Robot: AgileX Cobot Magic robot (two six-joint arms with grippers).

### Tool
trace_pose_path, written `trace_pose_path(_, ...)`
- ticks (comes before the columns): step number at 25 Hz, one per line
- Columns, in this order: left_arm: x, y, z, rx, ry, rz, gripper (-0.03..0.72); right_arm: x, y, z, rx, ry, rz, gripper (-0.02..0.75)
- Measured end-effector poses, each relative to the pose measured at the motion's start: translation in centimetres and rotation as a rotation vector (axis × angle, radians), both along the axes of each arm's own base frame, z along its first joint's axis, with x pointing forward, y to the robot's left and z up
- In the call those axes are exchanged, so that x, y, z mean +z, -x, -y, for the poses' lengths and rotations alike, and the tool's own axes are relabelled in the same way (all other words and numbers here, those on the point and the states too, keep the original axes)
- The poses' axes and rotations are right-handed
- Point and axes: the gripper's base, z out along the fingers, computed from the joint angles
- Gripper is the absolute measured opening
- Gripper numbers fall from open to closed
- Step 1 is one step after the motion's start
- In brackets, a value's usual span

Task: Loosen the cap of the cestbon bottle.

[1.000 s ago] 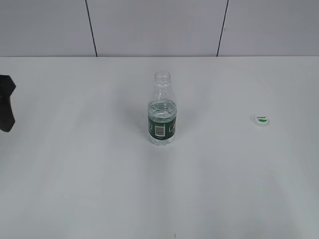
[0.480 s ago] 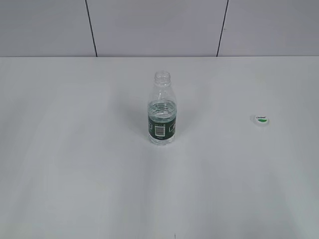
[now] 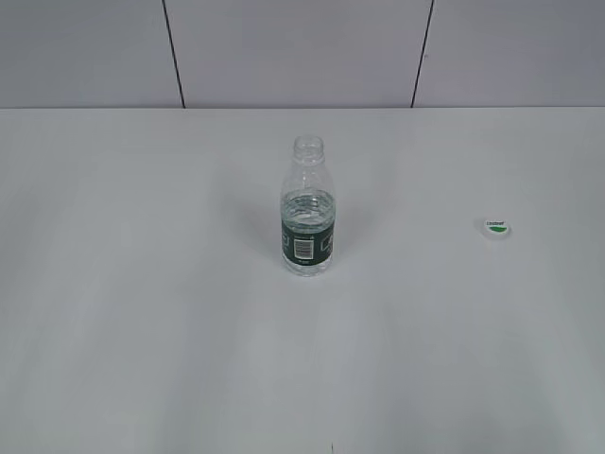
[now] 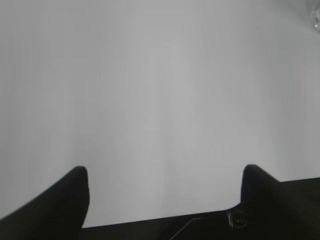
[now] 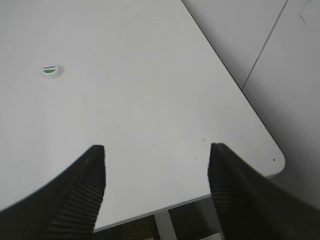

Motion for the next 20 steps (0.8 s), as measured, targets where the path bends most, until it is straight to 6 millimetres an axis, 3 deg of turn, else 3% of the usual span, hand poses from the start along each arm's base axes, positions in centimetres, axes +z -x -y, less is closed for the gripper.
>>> trace_pose_path(12,0.2,6.4,-1.3,0.007,0.053,0.350,0.564,0.0,0.0,0.0,0.000,0.000,0.000,0.494)
trace_pose_path(20,0.1,7.7,-1.6,0.017,0.079,0.422,0.564,0.0,0.0,0.2,-0.013,0.020,-0.002,0.494)
